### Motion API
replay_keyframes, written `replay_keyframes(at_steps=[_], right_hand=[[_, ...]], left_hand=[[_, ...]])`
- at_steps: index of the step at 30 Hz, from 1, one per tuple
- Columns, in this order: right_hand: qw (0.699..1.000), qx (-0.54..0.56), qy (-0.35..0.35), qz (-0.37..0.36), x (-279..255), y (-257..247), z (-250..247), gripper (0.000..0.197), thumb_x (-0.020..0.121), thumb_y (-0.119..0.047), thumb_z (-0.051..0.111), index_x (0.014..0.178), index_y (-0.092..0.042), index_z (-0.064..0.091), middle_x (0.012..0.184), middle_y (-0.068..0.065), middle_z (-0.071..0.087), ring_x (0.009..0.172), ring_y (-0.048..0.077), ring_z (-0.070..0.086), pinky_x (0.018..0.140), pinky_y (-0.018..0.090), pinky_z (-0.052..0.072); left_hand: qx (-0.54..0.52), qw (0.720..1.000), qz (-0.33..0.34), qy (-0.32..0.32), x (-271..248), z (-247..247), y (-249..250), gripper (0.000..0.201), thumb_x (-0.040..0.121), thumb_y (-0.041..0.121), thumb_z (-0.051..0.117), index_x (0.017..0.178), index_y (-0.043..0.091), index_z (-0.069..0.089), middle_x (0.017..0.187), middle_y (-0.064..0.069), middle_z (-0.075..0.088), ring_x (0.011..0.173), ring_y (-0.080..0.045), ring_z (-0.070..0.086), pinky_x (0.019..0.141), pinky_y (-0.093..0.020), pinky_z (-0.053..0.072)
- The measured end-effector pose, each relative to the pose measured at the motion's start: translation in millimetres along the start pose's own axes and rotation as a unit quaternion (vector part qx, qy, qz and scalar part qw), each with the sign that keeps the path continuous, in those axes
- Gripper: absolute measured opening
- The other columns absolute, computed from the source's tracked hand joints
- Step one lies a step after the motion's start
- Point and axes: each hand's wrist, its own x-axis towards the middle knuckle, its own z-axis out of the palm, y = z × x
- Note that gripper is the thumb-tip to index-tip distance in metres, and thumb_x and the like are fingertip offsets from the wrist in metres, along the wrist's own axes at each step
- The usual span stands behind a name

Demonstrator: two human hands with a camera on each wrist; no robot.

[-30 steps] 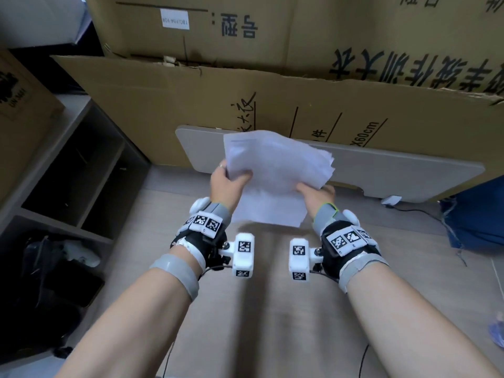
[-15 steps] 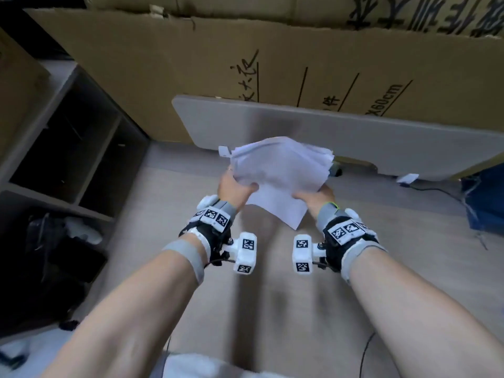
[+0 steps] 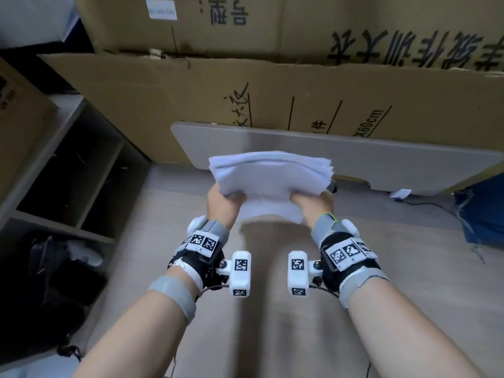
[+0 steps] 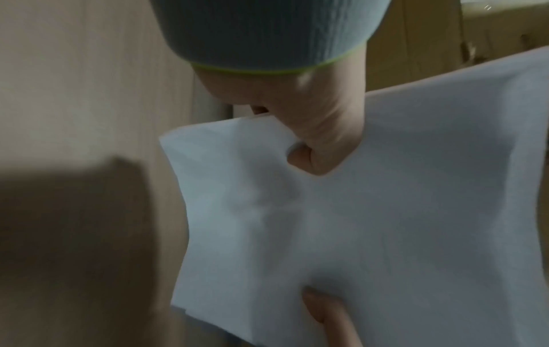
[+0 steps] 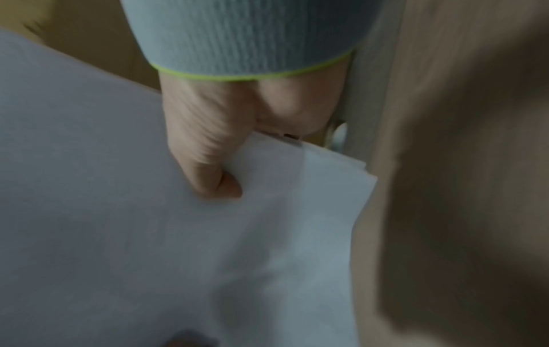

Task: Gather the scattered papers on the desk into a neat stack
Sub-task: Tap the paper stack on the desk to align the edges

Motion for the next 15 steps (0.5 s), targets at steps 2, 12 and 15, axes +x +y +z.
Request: replay_keyframes(at_steps=[2,12,15], right_hand=[[0.995,-0.078,-0.053,0.021,-2.2,18.1,-2.2,0.014,0.070,-0.001,0.074,0.081,-0.008,0.069,0.085,0.008,0.068,0.077,0.013,0.060,0.065,0.023,0.047],[0.995,-0.054,-0.045,0.077,6.8,12.7,-1.7,0.024,0.071,0.004,0.072,0.065,-0.017,0.059,0.085,0.009,0.064,0.078,0.020,0.059,0.066,0.029,0.046],[0.998,-0.028,-0.032,0.046,8.2,3.8,1.7,0.019,0.069,0.002,0.072,0.071,-0.016,0.063,0.084,0.010,0.067,0.074,0.021,0.060,0.066,0.031,0.048]], left_hand=[[0.017,0.999,-0.030,-0.031,-1.4,-1.1,-18.3,0.038,0.068,0.004,0.068,0.106,0.008,0.062,0.088,-0.001,0.067,0.079,-0.020,0.062,0.068,-0.024,0.049],[0.120,0.991,-0.014,0.049,19.5,10.2,-17.2,0.004,0.078,0.003,0.056,0.077,0.007,0.057,0.073,-0.013,0.055,0.068,-0.029,0.043,0.063,-0.034,0.039],[0.013,0.996,-0.024,0.089,20.1,10.0,-5.9,0.005,0.063,0.017,0.055,0.066,0.014,0.052,0.061,-0.001,0.048,0.064,-0.025,0.037,0.060,-0.029,0.036]])
